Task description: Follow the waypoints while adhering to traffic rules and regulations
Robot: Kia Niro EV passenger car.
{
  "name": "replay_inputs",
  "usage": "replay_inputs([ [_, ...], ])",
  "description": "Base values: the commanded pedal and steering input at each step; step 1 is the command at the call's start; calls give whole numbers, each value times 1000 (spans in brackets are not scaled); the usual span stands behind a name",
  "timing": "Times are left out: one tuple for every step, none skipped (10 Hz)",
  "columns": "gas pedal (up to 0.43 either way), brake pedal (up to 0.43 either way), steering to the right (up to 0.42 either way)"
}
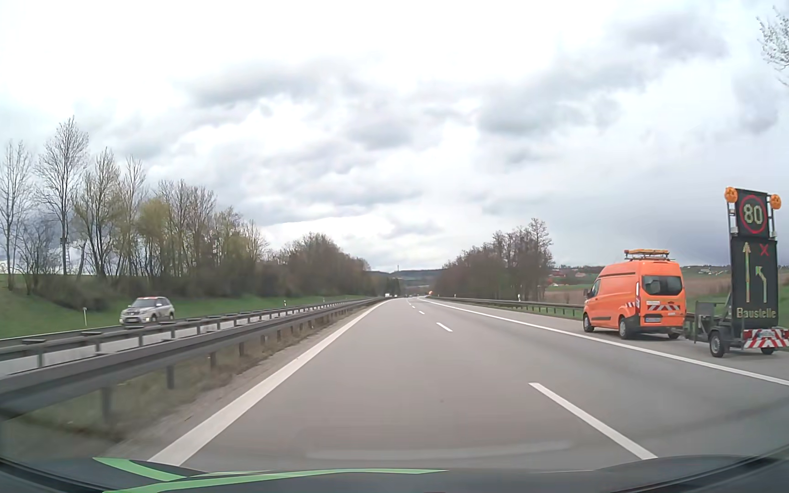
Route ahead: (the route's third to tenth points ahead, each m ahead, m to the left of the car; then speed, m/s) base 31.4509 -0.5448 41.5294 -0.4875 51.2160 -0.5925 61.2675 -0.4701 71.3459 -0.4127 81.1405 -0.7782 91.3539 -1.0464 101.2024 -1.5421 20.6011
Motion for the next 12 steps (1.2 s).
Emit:
replay_inputs([
  [110, 0, -1],
  [118, 0, -1],
  [118, 0, -1],
  [118, 0, -1],
  [118, 0, -1],
  [118, 0, -1],
  [118, 0, -1],
  [118, 0, -1],
  [118, 0, -1],
  [118, 0, -1],
  [118, 0, -1],
  [118, 0, -1],
])
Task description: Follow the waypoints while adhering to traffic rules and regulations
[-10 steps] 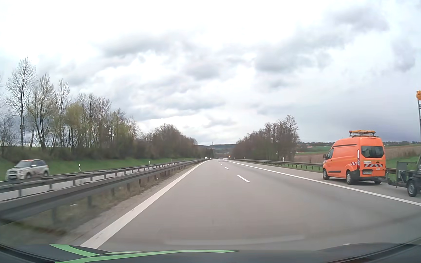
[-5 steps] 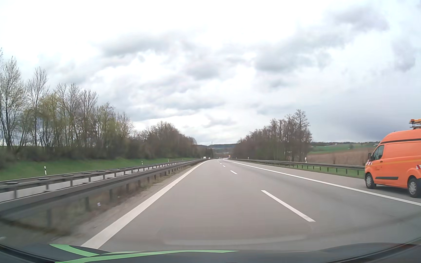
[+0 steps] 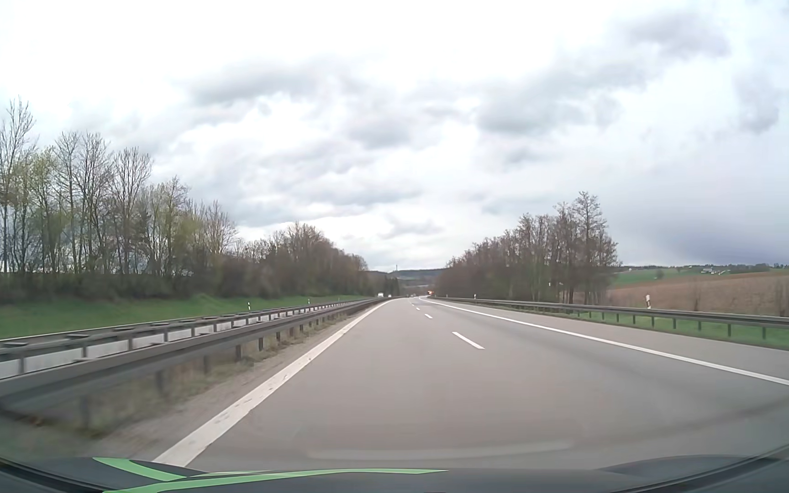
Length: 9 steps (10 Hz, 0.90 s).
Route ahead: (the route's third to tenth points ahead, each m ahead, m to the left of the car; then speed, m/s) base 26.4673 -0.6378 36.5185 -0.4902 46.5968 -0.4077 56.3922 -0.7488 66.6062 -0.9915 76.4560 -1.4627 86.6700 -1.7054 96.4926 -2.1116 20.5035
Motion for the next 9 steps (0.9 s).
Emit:
replay_inputs([
  [118, 0, -1],
  [118, 0, -1],
  [130, 0, -1],
  [130, 0, -1],
  [130, 0, -1],
  [130, 0, -1],
  [130, 0, 0],
  [130, 0, 0],
  [130, 0, 0],
])
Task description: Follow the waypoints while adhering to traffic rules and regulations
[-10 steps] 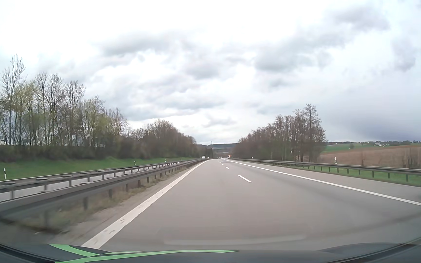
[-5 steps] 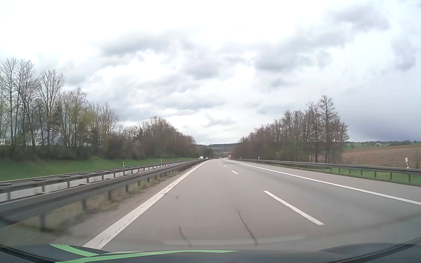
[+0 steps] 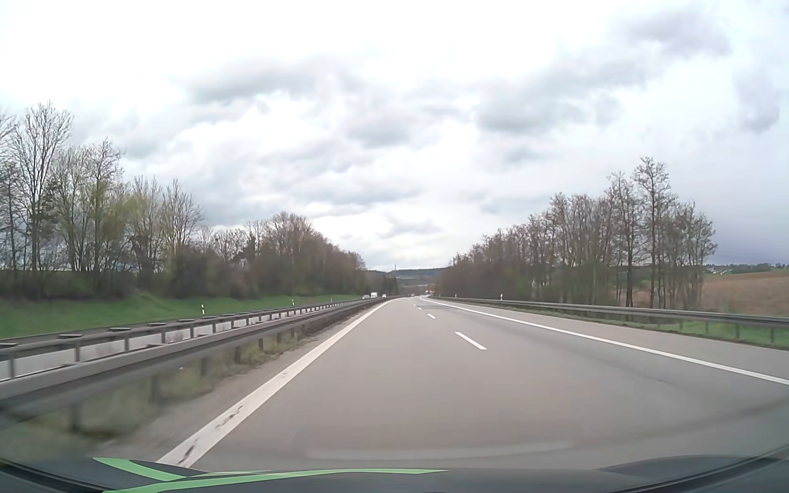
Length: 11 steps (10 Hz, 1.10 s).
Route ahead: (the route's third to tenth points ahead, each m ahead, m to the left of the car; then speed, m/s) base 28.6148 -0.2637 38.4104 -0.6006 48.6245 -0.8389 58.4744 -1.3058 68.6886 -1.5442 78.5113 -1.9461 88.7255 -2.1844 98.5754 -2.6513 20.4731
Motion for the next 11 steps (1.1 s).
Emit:
replay_inputs([
  [138, 0, 0],
  [138, 0, 0],
  [138, 0, 0],
  [138, 0, 0],
  [138, 0, 0],
  [138, 0, 0],
  [138, 0, 0],
  [138, 0, 0],
  [138, 0, 0],
  [130, 0, 0],
  [130, 0, 0],
])
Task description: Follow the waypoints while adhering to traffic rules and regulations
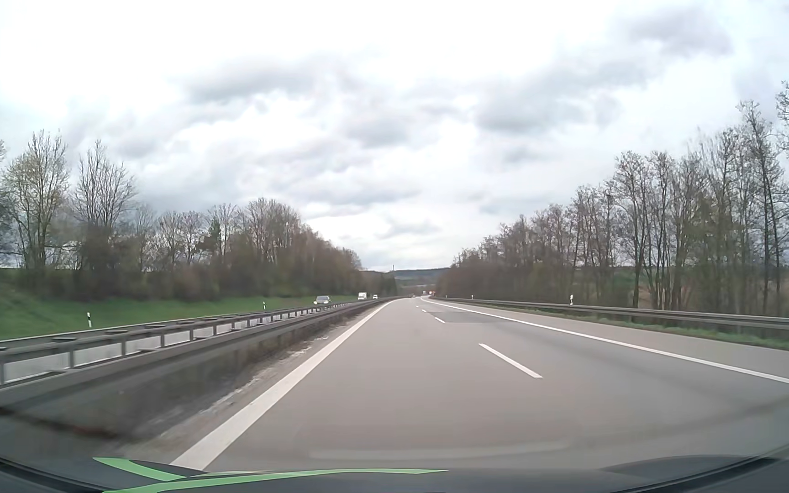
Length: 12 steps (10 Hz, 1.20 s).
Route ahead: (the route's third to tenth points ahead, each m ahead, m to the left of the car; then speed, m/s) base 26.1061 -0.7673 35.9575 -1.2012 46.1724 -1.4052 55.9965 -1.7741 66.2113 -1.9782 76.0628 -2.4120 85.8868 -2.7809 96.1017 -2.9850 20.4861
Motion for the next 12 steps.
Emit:
replay_inputs([
  [130, 0, 0],
  [130, 0, 0],
  [130, 0, 1],
  [130, 0, 1],
  [130, 0, 0],
  [130, 0, 1],
  [130, 0, 1],
  [130, 0, 0],
  [130, 0, 1],
  [130, 0, 0],
  [130, 0, 0],
  [130, 0, 0],
])
